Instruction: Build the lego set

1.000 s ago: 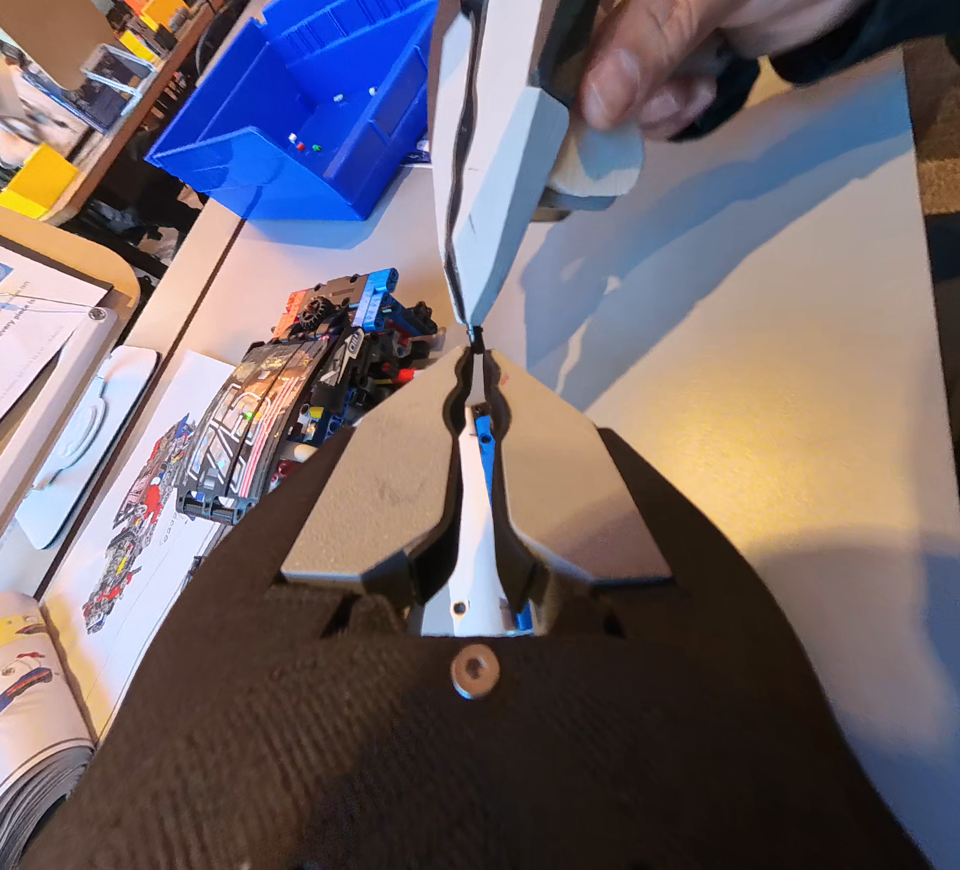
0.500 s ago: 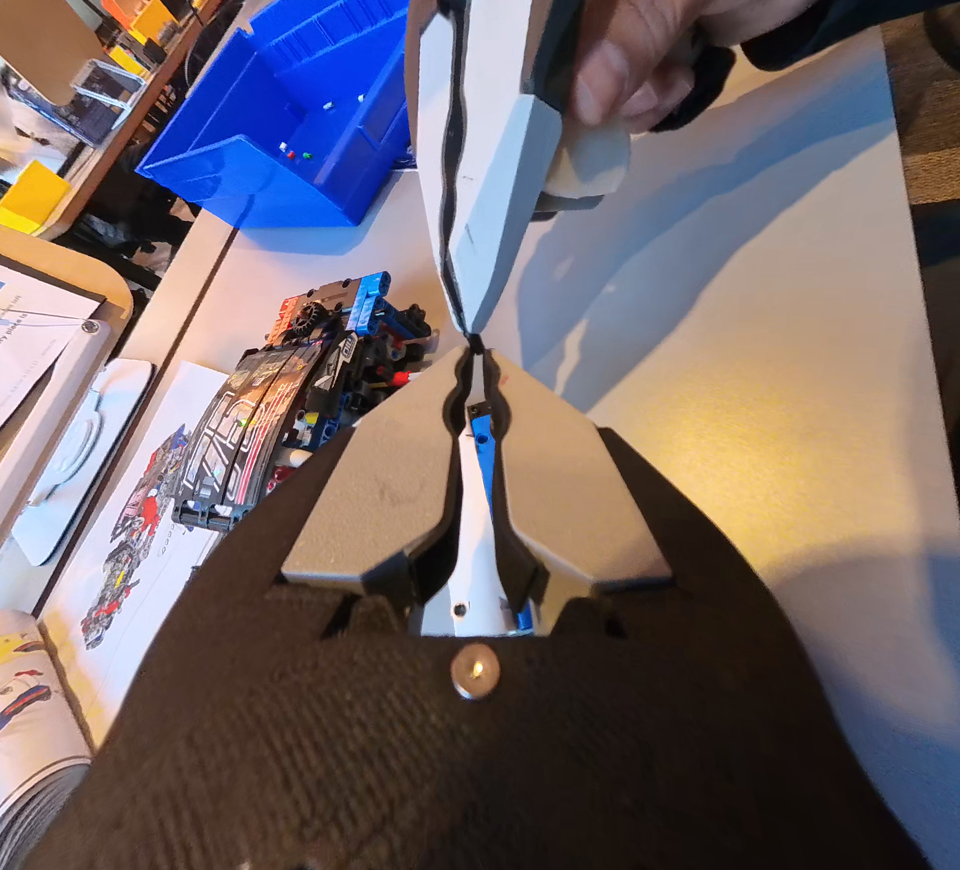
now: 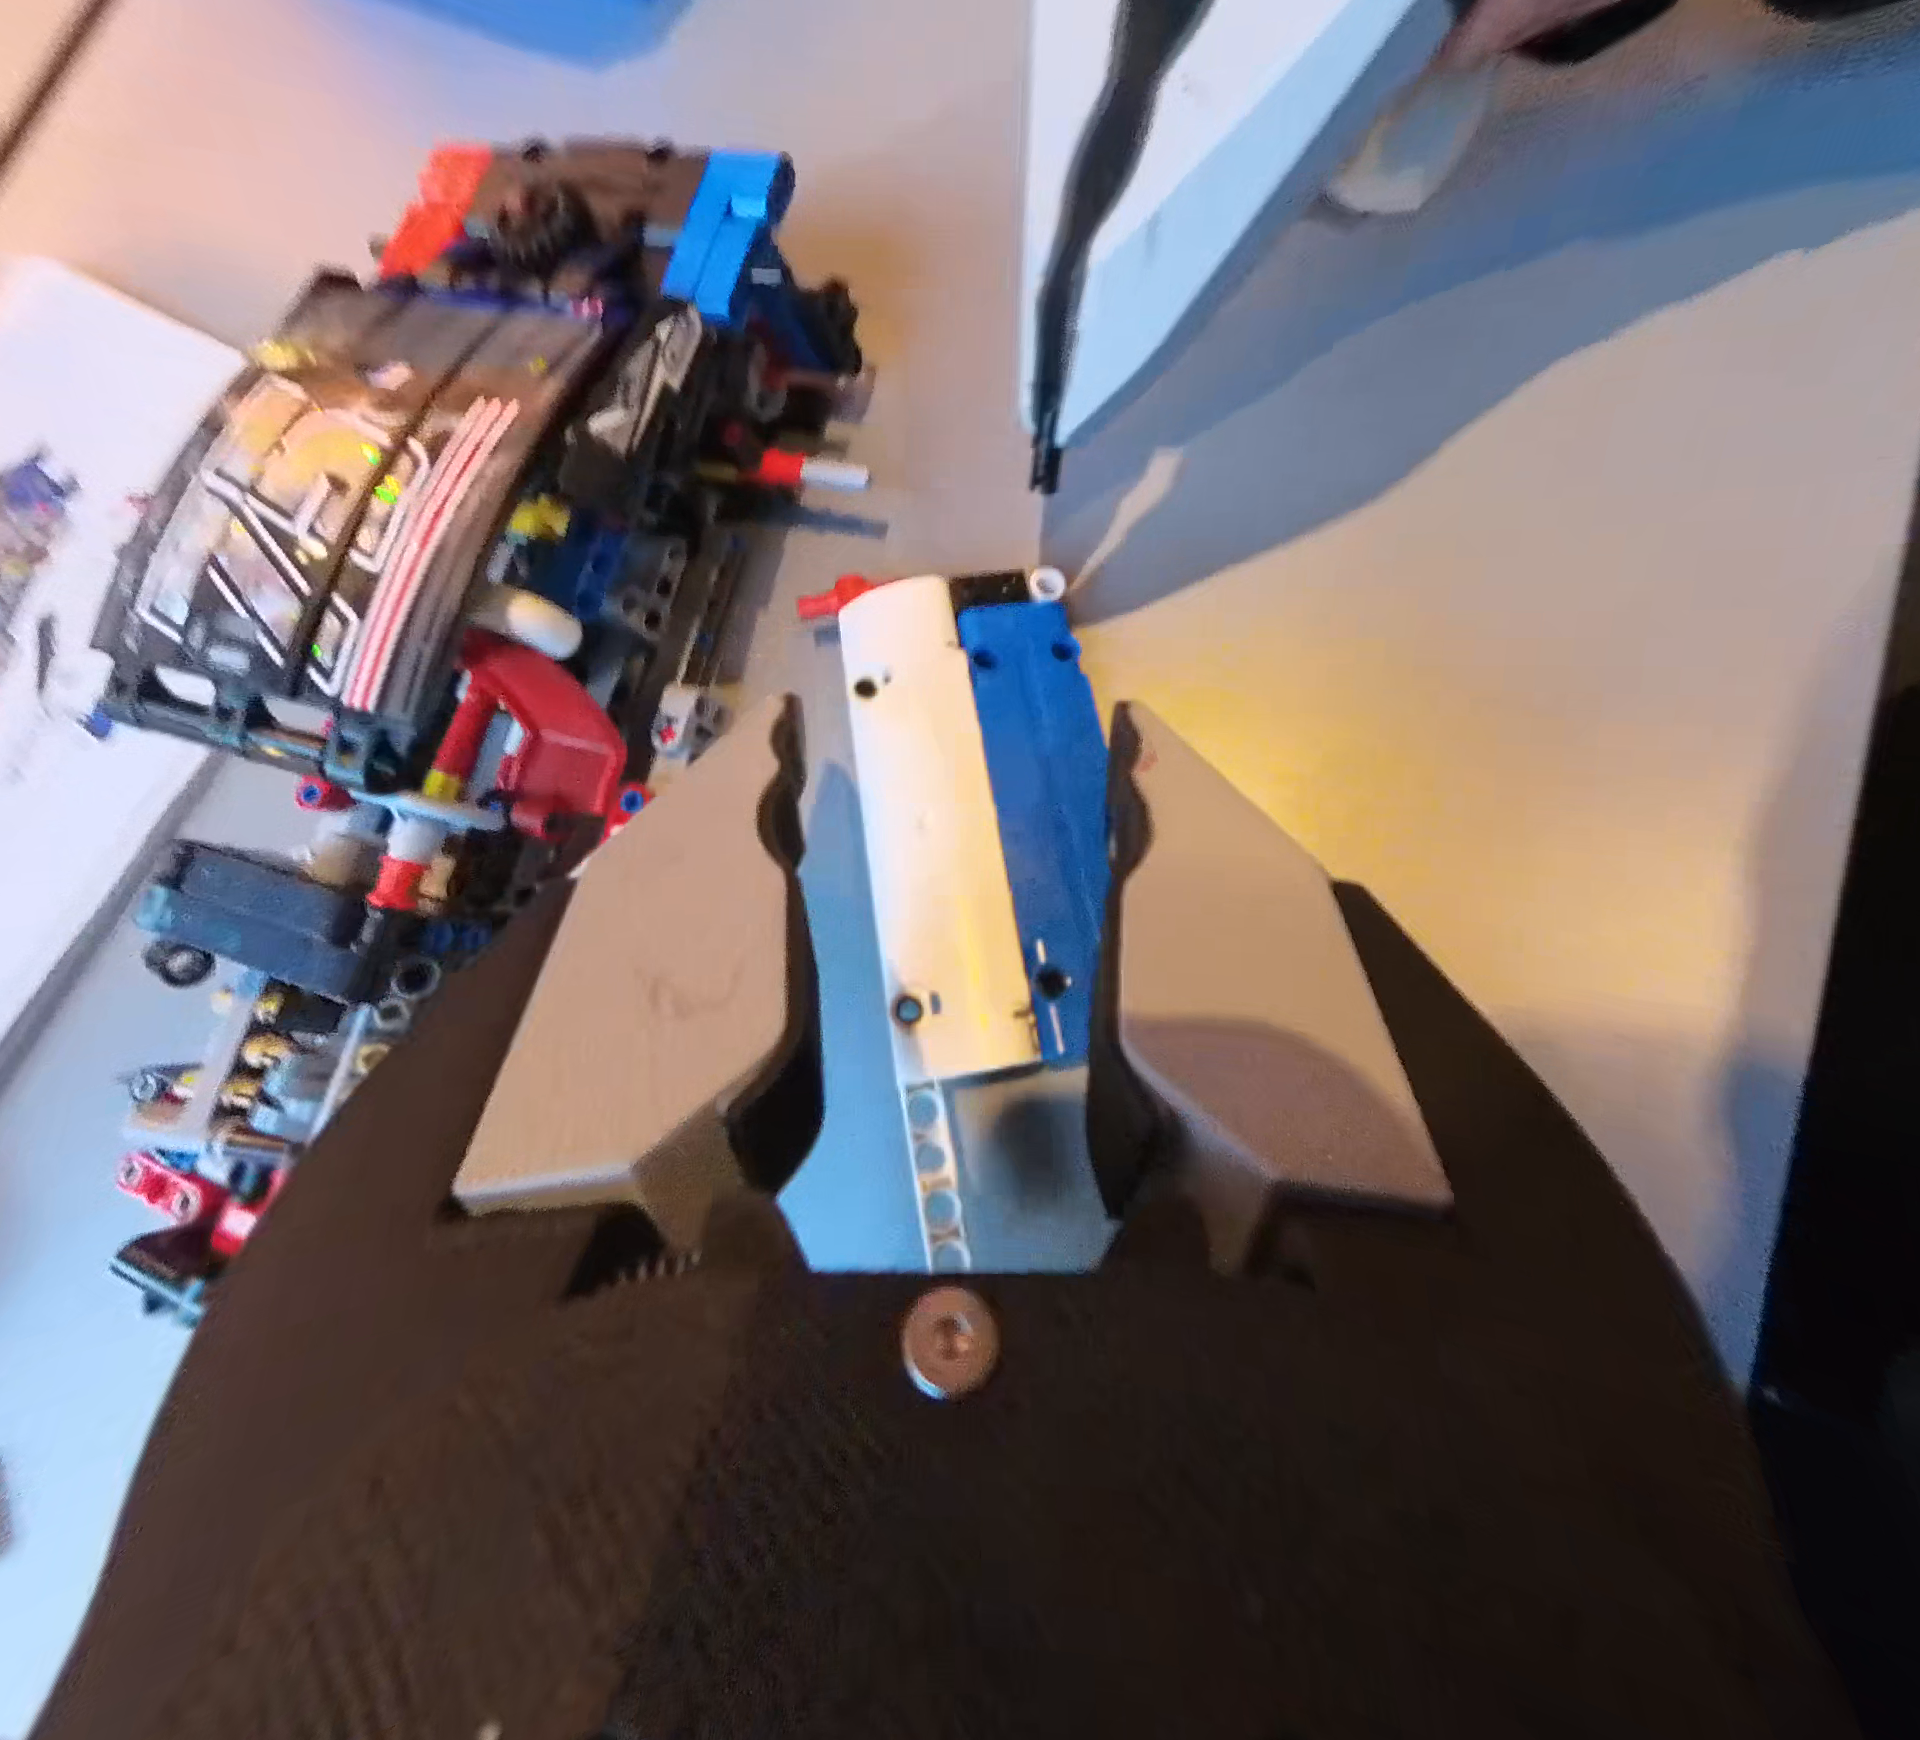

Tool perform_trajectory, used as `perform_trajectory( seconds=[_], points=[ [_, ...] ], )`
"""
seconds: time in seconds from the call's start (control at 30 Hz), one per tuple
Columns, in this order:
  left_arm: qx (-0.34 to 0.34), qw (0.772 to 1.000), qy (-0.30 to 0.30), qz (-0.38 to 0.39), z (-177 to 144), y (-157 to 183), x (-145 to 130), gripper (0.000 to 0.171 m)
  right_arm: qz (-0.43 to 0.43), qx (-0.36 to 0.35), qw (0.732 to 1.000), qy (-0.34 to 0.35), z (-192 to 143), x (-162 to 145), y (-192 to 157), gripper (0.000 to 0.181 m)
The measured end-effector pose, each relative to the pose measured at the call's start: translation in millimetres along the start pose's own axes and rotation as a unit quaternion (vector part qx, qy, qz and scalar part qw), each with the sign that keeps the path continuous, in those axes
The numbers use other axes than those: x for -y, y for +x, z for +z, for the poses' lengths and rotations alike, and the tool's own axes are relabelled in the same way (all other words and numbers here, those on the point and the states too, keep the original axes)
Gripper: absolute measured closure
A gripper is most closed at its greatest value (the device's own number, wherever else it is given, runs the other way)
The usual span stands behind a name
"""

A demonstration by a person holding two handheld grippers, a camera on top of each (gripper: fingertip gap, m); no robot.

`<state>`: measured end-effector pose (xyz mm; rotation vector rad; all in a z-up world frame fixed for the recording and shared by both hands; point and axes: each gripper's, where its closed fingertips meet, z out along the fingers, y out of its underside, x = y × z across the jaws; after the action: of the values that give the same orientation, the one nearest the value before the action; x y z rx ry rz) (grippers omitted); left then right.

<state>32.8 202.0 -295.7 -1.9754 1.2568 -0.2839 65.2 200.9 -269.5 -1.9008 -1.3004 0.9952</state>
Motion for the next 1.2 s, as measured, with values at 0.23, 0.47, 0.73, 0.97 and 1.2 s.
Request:
perform_trajectory(
  seconds=[0.23, 0.47, 0.73, 0.97, 1.2],
  points=[
    [-0.048, 0.998, -0.035, -0.035, 9.8, 7.2, -12.9, 0.115, -0.060, -0.050, 0.995, -0.067, 13.5, -19.6, 8.0, 0.180],
    [-0.073, 0.996, -0.032, -0.048, 11.8, 8.8, -12.3, 0.119, -0.093, -0.073, 0.990, -0.080, 11.8, -22.4, 9.3, 0.180],
    [-0.086, 0.994, -0.030, -0.054, 12.6, 8.9, -11.3, 0.119, -0.168, -0.115, 0.972, -0.116, 13.7, -27.2, 8.0, 0.181],
    [-0.092, 0.993, -0.025, -0.062, 13.8, 8.4, -9.9, 0.119, -0.258, -0.171, 0.937, -0.161, 12.8, -28.8, 8.9, 0.181],
    [-0.084, 0.994, -0.015, -0.062, 15.5, 7.0, -7.6, 0.120, -0.304, -0.190, 0.914, -0.192, 12.3, -29.0, 10.5, 0.180]
  ],
)
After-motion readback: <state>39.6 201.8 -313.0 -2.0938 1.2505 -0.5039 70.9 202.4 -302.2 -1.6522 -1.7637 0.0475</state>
